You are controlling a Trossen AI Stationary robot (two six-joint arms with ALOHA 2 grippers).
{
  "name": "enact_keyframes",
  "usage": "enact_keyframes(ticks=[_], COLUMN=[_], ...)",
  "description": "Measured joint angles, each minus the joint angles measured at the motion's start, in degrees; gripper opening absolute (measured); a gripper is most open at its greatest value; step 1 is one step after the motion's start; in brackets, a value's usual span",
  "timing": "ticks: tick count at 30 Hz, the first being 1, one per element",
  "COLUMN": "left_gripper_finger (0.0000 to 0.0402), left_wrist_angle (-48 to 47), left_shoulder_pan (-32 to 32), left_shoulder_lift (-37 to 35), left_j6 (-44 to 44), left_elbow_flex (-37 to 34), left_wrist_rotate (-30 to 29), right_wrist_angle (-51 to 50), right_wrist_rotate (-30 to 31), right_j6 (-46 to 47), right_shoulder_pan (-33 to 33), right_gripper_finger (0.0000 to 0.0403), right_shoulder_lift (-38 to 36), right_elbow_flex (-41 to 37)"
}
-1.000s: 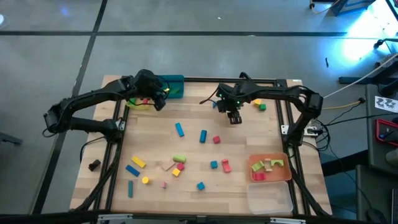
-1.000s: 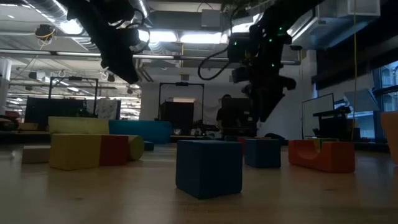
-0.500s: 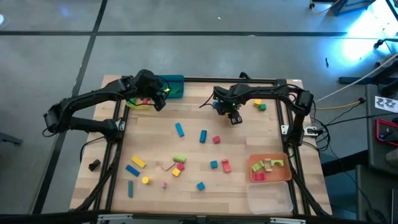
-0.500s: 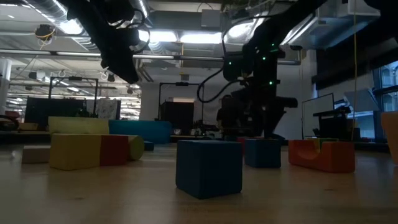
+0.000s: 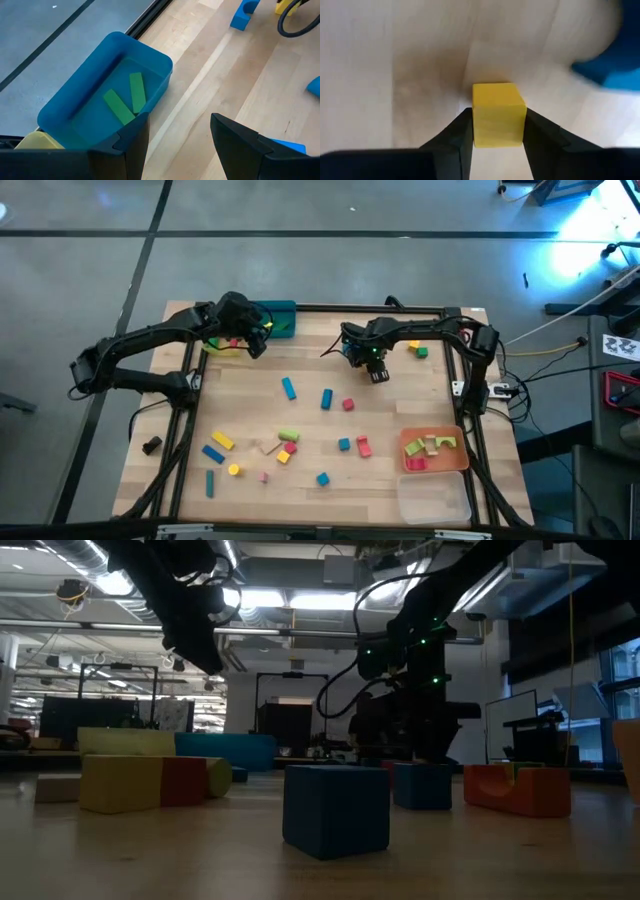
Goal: Sort blocks by size
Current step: Put the yellow square block into the transparent bin
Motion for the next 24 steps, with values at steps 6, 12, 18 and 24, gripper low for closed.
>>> enact_keyframes(ticks=[6,12,18,24], left_gripper_finger=[0.0196,0.0196,0.0196,0.0196], left_wrist_angle=[0.9,4.2,6.9,8.9], left_shoulder_pan=[0.0,-1.3,-5.1,-10.4], left_shoulder_lift=[0.0,0.1,0.8,1.0], left_j6=[0.0,0.0,0.0,-0.2], left_elbow_flex=[0.0,0.0,0.0,0.0], left_wrist_rotate=[0.0,0.1,0.4,0.5], right_wrist_angle=[-14.0,-23.5,-28.3,-29.0], right_wrist_rotate=[-6.1,-10.2,-10.9,-10.3], right_j6=[9.2,13.8,26.5,45.8], right_shoulder_pan=[1.8,9.3,19.8,33.5], right_gripper_finger=[0.0134,0.0134,0.0134,0.0135], right_shoulder_lift=[-0.1,-2.3,-6.3,-9.2], right_elbow_flex=[4.6,10.6,15.0,15.7])
